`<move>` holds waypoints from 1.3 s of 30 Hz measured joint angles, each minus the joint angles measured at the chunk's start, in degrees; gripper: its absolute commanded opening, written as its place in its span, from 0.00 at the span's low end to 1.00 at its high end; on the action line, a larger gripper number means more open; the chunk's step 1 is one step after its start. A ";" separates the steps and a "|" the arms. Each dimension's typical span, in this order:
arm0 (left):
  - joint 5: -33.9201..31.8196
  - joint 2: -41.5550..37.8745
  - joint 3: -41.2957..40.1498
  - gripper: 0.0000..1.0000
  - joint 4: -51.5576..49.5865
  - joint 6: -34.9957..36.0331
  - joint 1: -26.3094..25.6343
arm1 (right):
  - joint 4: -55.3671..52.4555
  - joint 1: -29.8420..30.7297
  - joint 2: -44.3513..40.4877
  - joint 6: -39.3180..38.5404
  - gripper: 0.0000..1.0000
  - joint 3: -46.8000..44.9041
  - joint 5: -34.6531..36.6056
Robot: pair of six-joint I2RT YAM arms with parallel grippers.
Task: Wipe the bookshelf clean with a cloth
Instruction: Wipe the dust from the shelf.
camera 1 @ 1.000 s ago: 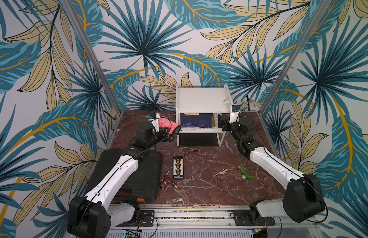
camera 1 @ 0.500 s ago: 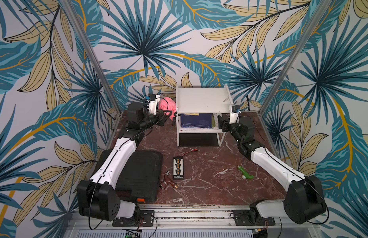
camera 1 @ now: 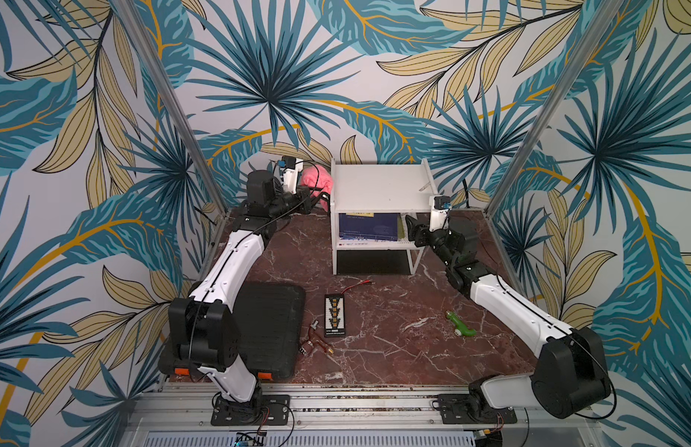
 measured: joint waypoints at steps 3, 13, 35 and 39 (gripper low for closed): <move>-0.85 2.32 3.26 0.00 0.48 -0.39 -0.31 | -0.09 0.00 0.00 -0.04 0.73 0.00 -1.22; -3.32 23.47 31.71 0.00 -5.68 0.81 -0.07 | -0.83 -0.04 -0.11 -0.07 0.73 0.33 -1.70; -22.03 16.17 37.35 0.00 -21.97 8.85 -9.25 | -2.82 -0.04 -4.63 2.36 0.74 -3.45 -1.55; -23.37 30.67 55.63 0.00 -27.80 9.01 -9.18 | -2.80 -0.09 -4.74 2.38 0.74 -3.45 -1.42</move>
